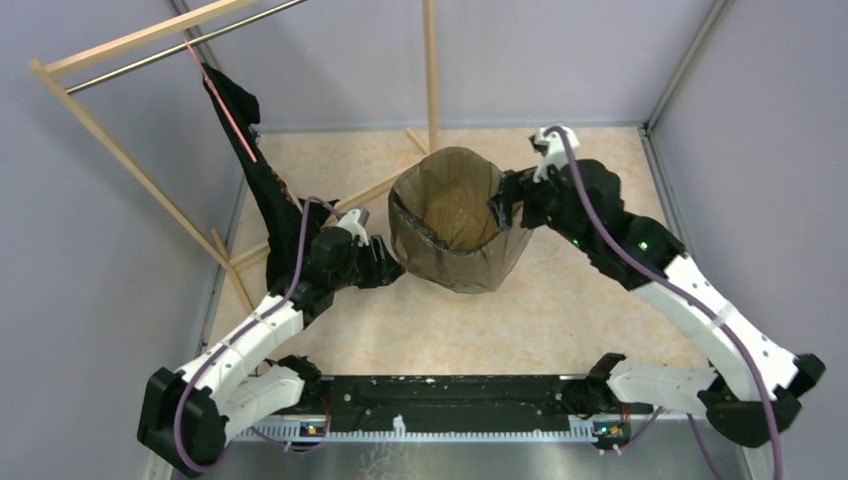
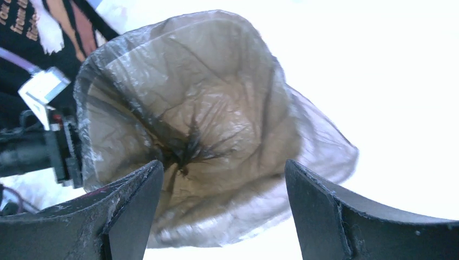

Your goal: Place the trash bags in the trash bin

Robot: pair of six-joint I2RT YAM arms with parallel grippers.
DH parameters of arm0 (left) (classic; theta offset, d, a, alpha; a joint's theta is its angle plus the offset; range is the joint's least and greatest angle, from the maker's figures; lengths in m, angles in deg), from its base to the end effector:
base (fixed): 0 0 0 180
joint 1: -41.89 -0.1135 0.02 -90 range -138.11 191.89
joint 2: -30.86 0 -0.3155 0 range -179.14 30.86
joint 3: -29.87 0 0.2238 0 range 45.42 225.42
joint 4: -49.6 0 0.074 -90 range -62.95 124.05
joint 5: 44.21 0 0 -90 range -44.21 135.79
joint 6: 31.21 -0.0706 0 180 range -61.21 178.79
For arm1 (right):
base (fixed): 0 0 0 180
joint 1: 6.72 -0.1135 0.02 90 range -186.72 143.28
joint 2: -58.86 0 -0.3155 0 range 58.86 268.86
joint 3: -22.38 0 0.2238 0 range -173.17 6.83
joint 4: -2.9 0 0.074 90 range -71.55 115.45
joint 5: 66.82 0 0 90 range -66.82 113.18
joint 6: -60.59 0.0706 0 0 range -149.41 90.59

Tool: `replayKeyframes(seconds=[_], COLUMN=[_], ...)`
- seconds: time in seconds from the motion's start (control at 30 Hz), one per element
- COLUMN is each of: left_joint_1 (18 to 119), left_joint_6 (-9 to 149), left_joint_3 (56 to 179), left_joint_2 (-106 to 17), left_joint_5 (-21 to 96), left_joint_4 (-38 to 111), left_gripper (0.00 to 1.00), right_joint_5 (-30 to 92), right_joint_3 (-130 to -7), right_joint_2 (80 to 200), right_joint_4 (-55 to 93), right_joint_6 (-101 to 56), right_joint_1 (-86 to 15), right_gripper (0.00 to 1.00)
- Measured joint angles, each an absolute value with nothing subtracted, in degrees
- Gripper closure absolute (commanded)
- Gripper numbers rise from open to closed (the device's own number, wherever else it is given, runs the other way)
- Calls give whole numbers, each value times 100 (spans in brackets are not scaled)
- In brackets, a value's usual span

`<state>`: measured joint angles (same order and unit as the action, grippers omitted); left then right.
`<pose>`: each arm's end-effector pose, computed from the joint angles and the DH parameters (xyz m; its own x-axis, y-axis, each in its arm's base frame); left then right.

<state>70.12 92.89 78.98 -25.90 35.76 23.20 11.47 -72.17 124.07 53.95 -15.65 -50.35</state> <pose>0.1596 -0.0997 0.2672 -0.7409 -0.2288 -0.6314 0.2144 0.8104 -0.5453 0.1661 0.1385 0.4566 -0.3883 -0.0484 -0.9203 -0.4600 0.8755 0.1481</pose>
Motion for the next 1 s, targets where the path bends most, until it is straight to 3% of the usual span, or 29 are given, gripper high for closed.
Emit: replayKeyframes(seconds=[0.13,0.23,0.33,0.47,0.67,0.87,1.0], left_joint_1=[7012,7012,7012,7012,7012,7012,7012], left_joint_6=[9206,9187,9200,9285,9383,9429,9453], left_joint_3=[8047,8263,8504,8716,8753,8753,8753], left_joint_2=[-2233,-2048,-2067,-2351,-2817,-3110,-3368], left_joint_5=[3572,3579,3640,3802,3917,3913,3812], left_joint_4=[1979,1831,1806,1802,1791,1966,2147], left_gripper=[37,34,36,42,47,48,50], right_joint_5=[443,470,1521,3044,4712,5602,6087], right_joint_3=[-6498,-5925,-5390,-4767,-4046,-3569,-3296], right_joint_2=[11409,10897,10812,11205,11811,12464,13043], right_joint_4=[5207,5100,4703,4077,2862,1634,928], right_joint_6=[-1543,-1240,-730,-136,592,972,1106], right_joint_1=[-4948,-4192,-2432,-1022,-760,-760,-802], right_gripper=[21,23,24,23,28,38,40])
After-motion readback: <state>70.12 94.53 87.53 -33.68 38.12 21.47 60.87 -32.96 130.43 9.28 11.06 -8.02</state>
